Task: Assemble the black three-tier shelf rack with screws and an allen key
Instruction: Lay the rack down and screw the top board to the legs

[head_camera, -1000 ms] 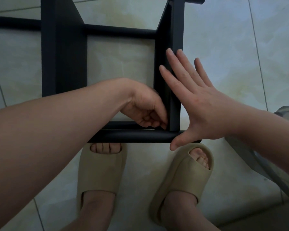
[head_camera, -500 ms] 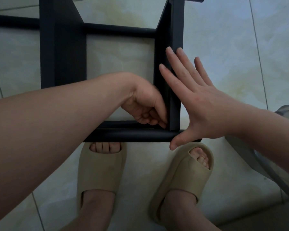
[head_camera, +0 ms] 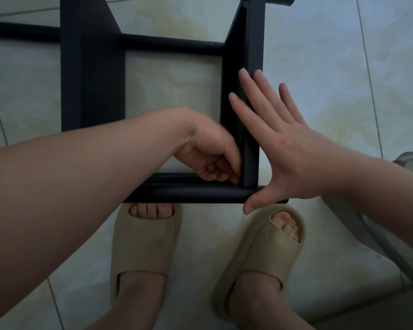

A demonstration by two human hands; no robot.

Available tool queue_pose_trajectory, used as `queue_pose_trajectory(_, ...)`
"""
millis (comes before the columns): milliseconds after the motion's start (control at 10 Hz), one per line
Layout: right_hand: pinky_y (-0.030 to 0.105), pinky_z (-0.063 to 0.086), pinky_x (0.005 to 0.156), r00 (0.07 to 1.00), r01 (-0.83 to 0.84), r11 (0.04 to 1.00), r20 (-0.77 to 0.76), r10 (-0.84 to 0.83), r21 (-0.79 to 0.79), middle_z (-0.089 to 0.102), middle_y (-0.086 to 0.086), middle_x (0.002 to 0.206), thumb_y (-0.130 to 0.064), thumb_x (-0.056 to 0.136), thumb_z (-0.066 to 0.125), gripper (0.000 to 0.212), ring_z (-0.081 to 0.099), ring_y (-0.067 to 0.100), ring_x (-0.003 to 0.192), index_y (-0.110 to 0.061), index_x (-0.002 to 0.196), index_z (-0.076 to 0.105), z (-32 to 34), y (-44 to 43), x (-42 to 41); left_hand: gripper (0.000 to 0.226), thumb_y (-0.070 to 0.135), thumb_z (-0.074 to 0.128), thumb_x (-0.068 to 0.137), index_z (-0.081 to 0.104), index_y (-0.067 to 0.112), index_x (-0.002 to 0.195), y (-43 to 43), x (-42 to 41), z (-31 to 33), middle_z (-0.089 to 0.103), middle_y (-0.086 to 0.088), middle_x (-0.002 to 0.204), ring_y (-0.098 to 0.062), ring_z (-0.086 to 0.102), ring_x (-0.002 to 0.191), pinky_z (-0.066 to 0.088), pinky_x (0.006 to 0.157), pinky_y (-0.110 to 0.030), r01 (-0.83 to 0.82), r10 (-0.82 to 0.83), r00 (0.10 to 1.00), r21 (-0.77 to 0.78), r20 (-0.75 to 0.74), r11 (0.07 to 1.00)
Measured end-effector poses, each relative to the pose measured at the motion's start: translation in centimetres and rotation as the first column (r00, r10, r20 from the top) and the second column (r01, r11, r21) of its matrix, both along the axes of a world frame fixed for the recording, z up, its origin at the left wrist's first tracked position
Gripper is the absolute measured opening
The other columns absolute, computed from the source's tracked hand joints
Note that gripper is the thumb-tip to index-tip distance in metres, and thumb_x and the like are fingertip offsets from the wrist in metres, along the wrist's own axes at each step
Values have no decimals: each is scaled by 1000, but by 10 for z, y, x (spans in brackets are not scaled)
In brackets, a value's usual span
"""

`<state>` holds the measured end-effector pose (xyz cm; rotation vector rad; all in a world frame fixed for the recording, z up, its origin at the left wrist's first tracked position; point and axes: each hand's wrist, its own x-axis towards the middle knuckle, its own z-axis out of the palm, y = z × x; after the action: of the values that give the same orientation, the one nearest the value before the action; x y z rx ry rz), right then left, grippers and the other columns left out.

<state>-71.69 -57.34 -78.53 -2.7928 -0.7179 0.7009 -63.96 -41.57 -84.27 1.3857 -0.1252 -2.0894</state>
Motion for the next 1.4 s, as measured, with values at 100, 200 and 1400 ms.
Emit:
queue_pose_trajectory(100,60,-6,124,1000,3,1000,-6,-3,-2,-20,19,167,-98,58,54,152,-24,32,153,-3,161,-3,0,-1,1,14,2,59,90,69,9,83,0,1,0,67,-1,72,-9,55,65,42,63,-19,6,-6,1000,-2,4,1000)
queue_pose_trajectory(200,61,-5,124,1000,2,1000,-3,-2,-1,-19,19,167,-98,58,54,152,-24,33,153,-2,161,-3,0,0,0,13,6,60,91,70,10,85,0,1,1,67,0,74,-8,55,65,42,64,-20,18,-18,1000,2,7,1000)
queue_pose_trajectory(1400,60,-6,124,1000,3,1000,-5,-3,4,-18,21,167,-97,58,53,151,-22,35,153,-1,161,0,0,2,-1,14,-2,57,92,67,7,88,3,-1,0,66,-2,75,-9,57,69,44,71,-21,-56,56,998,6,-21,998)
